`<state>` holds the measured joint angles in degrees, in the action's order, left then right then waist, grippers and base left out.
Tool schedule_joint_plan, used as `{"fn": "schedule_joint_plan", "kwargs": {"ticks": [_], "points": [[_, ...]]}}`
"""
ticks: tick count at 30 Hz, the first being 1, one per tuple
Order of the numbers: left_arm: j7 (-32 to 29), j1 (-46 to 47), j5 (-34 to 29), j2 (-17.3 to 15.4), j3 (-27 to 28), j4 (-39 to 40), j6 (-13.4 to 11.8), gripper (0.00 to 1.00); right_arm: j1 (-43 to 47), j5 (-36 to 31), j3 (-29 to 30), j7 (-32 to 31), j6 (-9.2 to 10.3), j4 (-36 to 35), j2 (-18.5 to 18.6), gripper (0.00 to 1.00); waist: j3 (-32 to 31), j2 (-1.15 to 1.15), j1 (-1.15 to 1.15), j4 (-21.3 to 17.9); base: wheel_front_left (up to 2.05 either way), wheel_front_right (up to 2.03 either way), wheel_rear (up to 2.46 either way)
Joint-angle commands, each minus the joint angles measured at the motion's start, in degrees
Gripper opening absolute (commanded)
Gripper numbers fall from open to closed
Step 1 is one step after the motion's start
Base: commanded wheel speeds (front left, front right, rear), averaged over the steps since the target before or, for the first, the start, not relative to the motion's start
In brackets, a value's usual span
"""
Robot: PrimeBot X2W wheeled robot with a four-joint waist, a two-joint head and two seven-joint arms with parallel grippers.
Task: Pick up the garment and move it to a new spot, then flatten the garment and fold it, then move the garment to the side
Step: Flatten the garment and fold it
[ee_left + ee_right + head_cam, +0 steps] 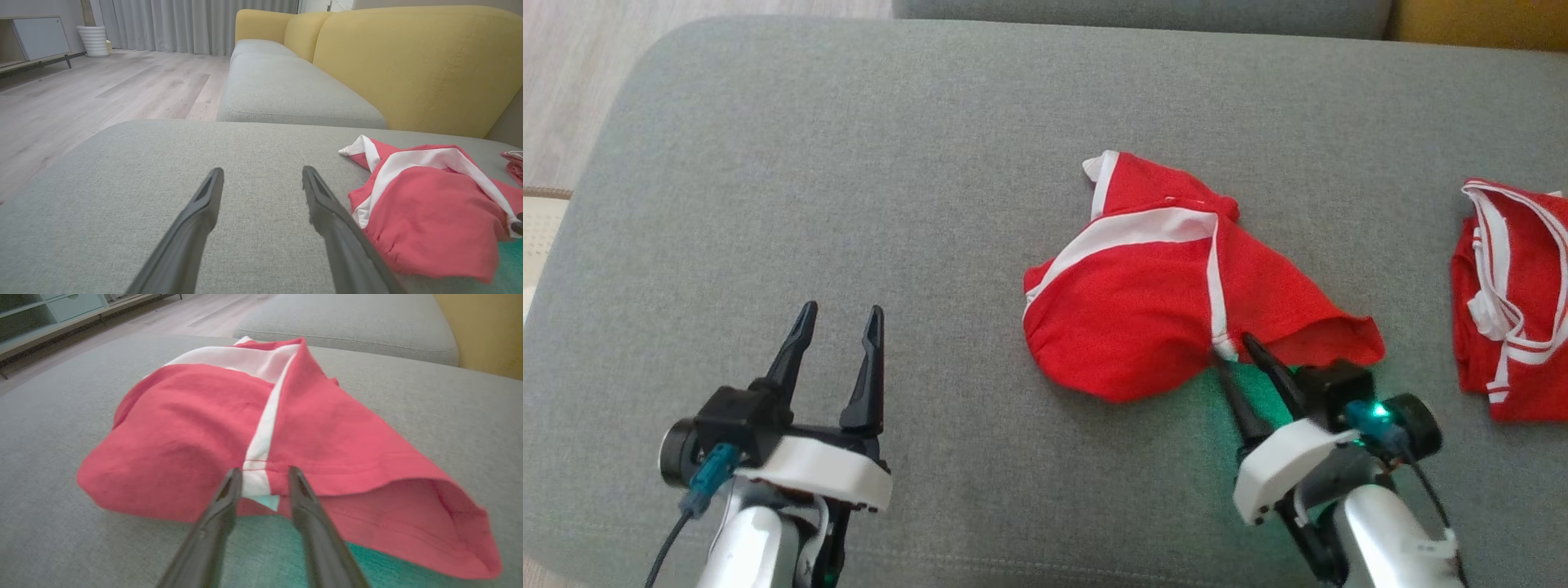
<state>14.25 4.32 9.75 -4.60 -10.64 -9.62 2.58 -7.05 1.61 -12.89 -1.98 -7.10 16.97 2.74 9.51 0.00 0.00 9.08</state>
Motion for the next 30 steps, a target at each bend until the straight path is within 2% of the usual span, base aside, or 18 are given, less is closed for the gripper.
{"fn": "schedule_joint_plan", "kwargs": {"ticks": [1,12,13,14,15,18,23,30], "points": [[0.7,2.94,0.39,-0.22,1.73,1.54,-0.09,1.0,-2.06,-0.12,-0.1,0.73,-0.39,-1.97,0.14,0.0,0.29,0.0,0.0,-0.12,0.0,0.0,0.0],[0.73,3.41,0.15,-0.07,2.49,2.38,0.12,1.0,-4.16,-0.33,7.67,0.52,-0.39,-8.25,0.14,0.0,1.08,0.0,0.0,-1.64,0.0,0.0,0.0],[0.73,3.52,0.13,-0.03,2.42,2.37,0.22,1.0,-4.86,0.47,8.7,0.64,-0.39,-7.9,0.14,0.11,1.15,0.0,0.0,-1.7,0.0,0.0,0.0],[0.73,3.62,0.13,0.03,2.35,2.4,0.31,1.0,-5.5,0.72,10.07,0.39,-0.39,-6.98,0.14,0.71,1.25,0.0,0.0,-1.73,0.0,0.0,0.0],[0.73,3.73,0.13,0.09,2.25,2.41,0.39,1.0,-6.28,0.82,11.42,0.62,-0.39,-6.16,0.14,1.0,1.38,0.0,0.0,-1.66,0.0,0.0,0.0],[0.74,4.17,0.1,0.26,1.97,2.34,0.67,1.0,-8.36,2.85,13.62,2.17,-0.39,-3.8,0.14,1.0,1.83,0.0,0.0,-1.37,0.0,0.0,0.0],[0.74,4.17,0.13,0.44,2.23,2.37,0.86,1.0,-8.89,4.0,13.55,4.5,-0.39,-3.08,0.14,1.0,2.01,0.0,0.0,-1.41,0.0,0.0,0.0],[0.74,3.33,-0.72,0.03,3.27,2.51,0.49,1.0,-5.82,3.9,10.27,7.08,-0.39,-10.04,0.14,1.0,0.98,0.0,0.0,-2.28,0.0,0.0,0.0]]}}
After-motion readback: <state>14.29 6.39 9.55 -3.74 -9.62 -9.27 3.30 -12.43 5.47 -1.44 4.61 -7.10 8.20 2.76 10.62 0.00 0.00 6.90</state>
